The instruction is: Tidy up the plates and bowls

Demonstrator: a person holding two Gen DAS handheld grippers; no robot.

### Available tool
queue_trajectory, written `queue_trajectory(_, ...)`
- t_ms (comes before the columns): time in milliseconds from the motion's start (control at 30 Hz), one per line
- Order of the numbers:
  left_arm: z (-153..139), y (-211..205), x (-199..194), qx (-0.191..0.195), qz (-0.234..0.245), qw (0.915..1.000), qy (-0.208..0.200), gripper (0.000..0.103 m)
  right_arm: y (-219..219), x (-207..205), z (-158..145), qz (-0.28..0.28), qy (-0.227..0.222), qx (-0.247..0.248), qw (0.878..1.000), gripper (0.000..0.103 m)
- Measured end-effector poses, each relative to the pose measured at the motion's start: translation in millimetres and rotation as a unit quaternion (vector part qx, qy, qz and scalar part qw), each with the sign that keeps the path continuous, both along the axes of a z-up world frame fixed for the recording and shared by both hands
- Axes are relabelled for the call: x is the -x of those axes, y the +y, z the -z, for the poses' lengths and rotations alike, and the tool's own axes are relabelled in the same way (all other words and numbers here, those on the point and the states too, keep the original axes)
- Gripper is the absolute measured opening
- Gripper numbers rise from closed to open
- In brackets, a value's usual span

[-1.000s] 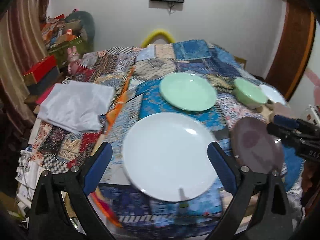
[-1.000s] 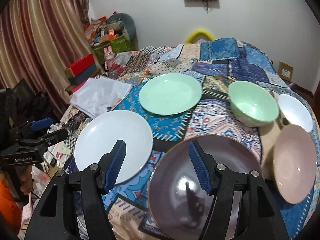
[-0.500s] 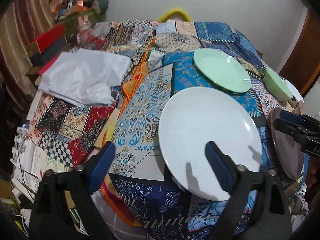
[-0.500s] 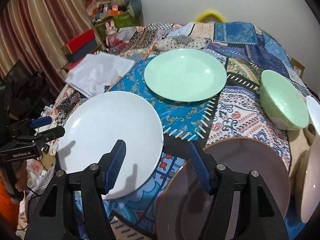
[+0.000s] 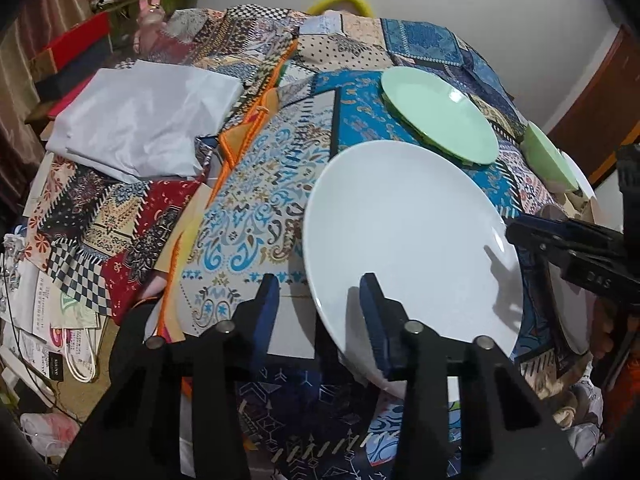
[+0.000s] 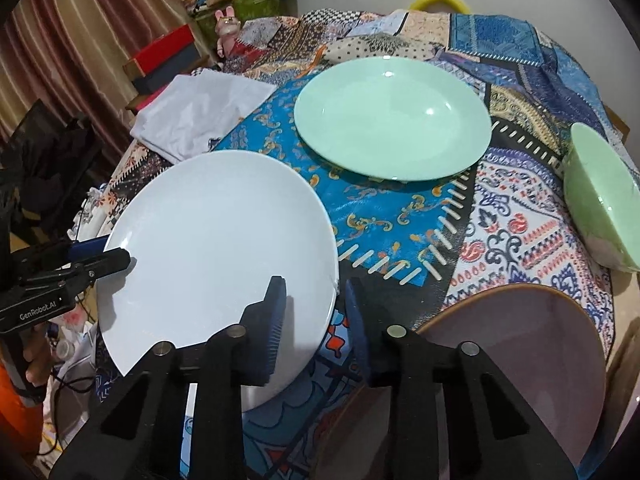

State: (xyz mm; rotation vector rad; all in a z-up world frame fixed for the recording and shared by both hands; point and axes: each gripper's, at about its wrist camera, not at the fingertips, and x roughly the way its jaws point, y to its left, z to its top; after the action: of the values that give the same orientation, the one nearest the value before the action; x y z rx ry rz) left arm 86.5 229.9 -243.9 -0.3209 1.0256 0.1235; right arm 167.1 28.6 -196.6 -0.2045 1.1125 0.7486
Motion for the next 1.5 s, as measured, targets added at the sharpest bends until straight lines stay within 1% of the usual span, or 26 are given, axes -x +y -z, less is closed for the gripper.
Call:
queue_trajectory(133,3.8,-2.3,-1.6,0.014,0.008,0.9999,0.005,0.033,4.0,-1.7,6.5,-0.006,0.008,0.006,1.0,0.027)
queue_trajectory(267,7.7,-5.3,-4.4,0.019,0.013,0.9997,0.007,0.032,7.0,-5.7,12.3,-0.012,0.018,0.008,1.0,0.026)
queue_trajectory(333,7.9,-6.5,-5.8,0.018,0.015,0.9997,0.007,0.032,10.0,-5.7,13.4,-0.017,0.015,0.015,1.0,0.026)
queue_trajectory(500,9.0,-7.3,-6.5,0.021,0.014,0.9997,0.006,0.032,11.9,-8.4,15.9,-0.017,0.02,0.01,1.0,0.028)
queue_trajectory(633,7.6,-10.1,-6.3,0.015,0.013,0.9998,0.007,0.032,12.0,-8.0,14.8,-0.013,0.017,0.011,1.0,0.027)
queue_trajectory(767,5.0,-11.4,-6.2,0.015,0.002,0.9998,0.01,0.032,9.3,-9.3,13.4,0.0,0.022,0.004,1.0,0.026)
queue_trajectory(867,1.3,-16.9,-4.4,0.0,0.005,0.9999,0.009,0.032,6.0,-8.9,12.6,0.005,0.024,-0.002,1.0,0.026)
queue_trajectory(900,1.1,-16.7,-3.9,0.002,0.005,0.9999,0.01,0.032,4.7,-8.6,12.3,0.006,0.025,-0.004,1.0,0.026)
queue_trajectory(1000,1.0,-14.2,-3.9,0.012,-0.003,0.9998,0.014,0.032,1.8,-6.3,9.8,0.007,0.028,-0.009,1.0,0.026)
queue_trajectory(1100,-1.8,-12.1,-3.9,0.014,-0.015,0.9997,0.013,0.032,-0.4,-2.9,4.6,0.011,0.02,-0.016,1.0,0.026)
queue_trajectory(1200,-6.2,-12.0,-2.7,0.019,-0.016,0.9997,0.008,0.032,-5.0,-3.2,-0.4,0.018,0.021,-0.03,0.999,0.026)
queue_trajectory(1500,-27.7,-21.7,0.5,0.006,-0.015,0.9998,-0.01,0.032,-17.7,0.2,-18.6,0.028,0.005,-0.055,0.998,0.026)
